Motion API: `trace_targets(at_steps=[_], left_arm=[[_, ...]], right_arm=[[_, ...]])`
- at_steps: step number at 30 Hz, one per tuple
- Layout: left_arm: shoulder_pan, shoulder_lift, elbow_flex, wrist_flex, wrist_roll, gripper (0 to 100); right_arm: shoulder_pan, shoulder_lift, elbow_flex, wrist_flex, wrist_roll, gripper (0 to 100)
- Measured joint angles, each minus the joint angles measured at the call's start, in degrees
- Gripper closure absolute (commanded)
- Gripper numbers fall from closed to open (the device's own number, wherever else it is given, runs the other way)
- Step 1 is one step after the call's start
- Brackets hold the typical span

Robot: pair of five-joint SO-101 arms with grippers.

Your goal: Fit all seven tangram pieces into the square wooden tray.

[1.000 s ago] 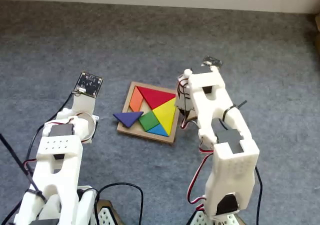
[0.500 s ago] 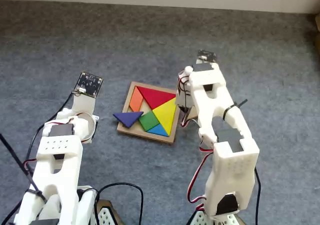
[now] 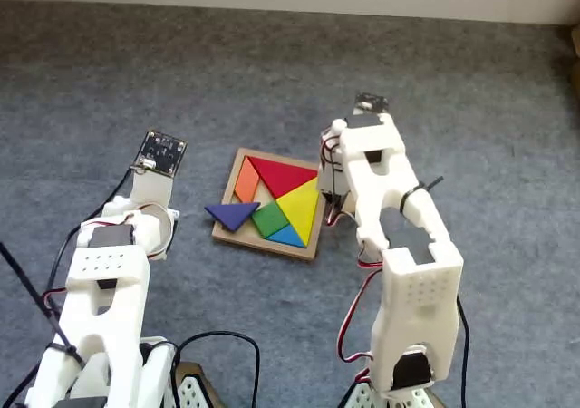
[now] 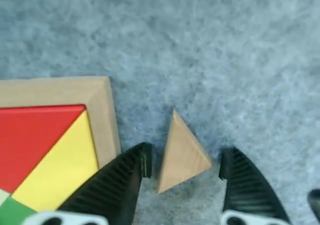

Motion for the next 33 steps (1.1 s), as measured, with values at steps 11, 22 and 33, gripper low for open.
trace_targets(at_steps=[11, 22, 33], left_arm=[[0.0, 0.0, 0.0, 0.0, 0.0, 98], [0.0, 0.0, 0.0, 0.0, 0.0, 98], [0.0, 0.0, 0.0, 0.0, 0.0, 98]], right_arm=[[0.5, 0.0, -0.3, 0.1, 0.2, 88.6], [0.3, -1.8, -4.3, 6.9, 0.2, 88.6], [-3.5, -6.3, -4.3, 7.6, 0.2, 88.6]])
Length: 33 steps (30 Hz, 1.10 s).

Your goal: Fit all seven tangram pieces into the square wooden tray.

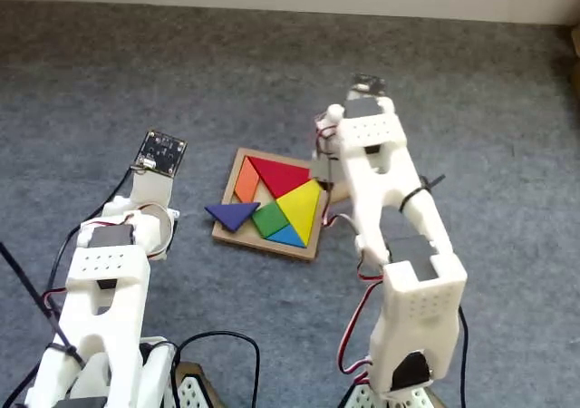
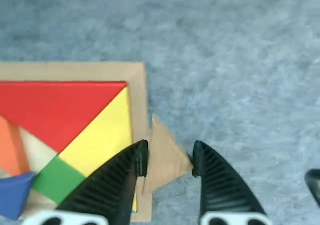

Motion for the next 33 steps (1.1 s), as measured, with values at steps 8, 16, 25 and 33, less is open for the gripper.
trace_targets(at_steps=[8, 16, 25, 33], left_arm=[[0.0, 0.0, 0.2, -1.1, 0.0, 98], [0.0, 0.0, 1.5, -3.2, 0.0, 98], [0.0, 0.0, 1.5, -3.2, 0.0, 98], [0.0, 0.0, 1.5, -3.2, 0.0, 98]], right_arm=[[-6.0, 0.0, 0.0, -0.5, 0.0, 88.6], [-9.4, 0.0, 0.0, -11.0, -2.5, 88.6], [-15.1, 0.0, 0.0, -18.8, -5.3, 88.6], [-16.0, 3.9, 0.0, -19.8, -6.6, 88.2]])
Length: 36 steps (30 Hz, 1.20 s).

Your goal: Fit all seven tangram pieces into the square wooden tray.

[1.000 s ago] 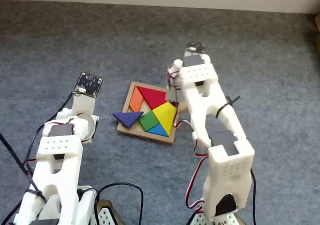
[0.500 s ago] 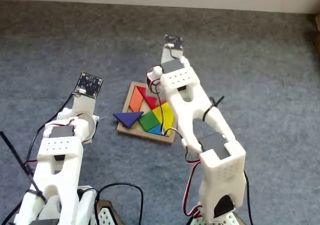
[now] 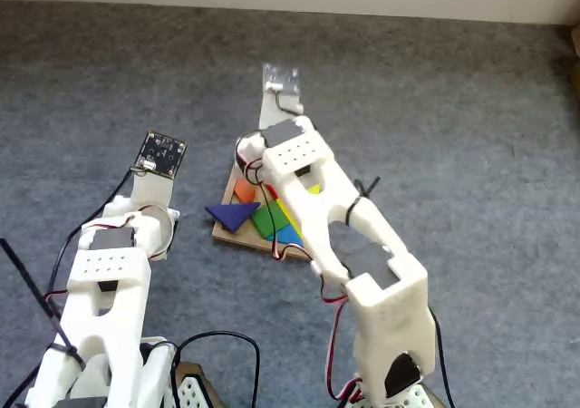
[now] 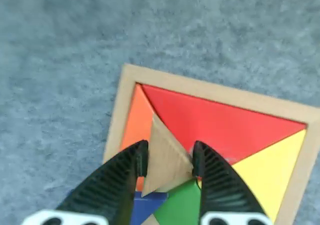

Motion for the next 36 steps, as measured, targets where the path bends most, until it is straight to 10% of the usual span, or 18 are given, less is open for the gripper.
trace_targets(at_steps=[19, 27, 36], left_arm=[[0.0, 0.0, 0.0, 0.0, 0.0, 98], [-1.8, 0.0, 0.0, 0.0, 0.0, 98], [-6.4, 0.0, 0.0, 0.0, 3.7, 98]], right_arm=[[-0.2, 1.0, -2.0, 9.7, -1.8, 77.1], [-0.2, -6.0, -2.1, 13.2, -1.8, 99.4], [-4.5, -6.2, 1.1, 5.1, 2.2, 99.3]])
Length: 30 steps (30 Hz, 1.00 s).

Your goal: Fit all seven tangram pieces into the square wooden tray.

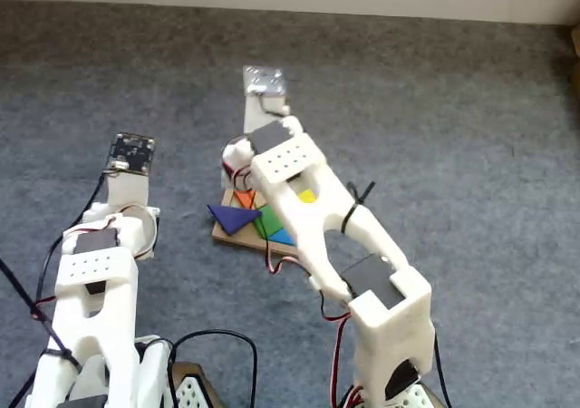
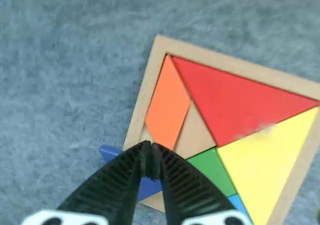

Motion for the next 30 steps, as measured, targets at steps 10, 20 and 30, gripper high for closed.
trace_targets(at_steps=[10, 20, 30], left_arm=[[-0.9, 0.0, 0.0, 0.0, 0.8, 98], [-0.9, 0.0, 0.0, 0.0, 0.8, 98], [-0.9, 0.0, 0.0, 0.0, 0.8, 98]], right_arm=[[-0.1, 4.1, 0.4, 0.0, 0.2, 99.3], [-0.1, 4.1, 0.4, 8.2, 6.9, 99.3], [-0.1, 4.1, -1.1, 15.1, 6.9, 99.3]])
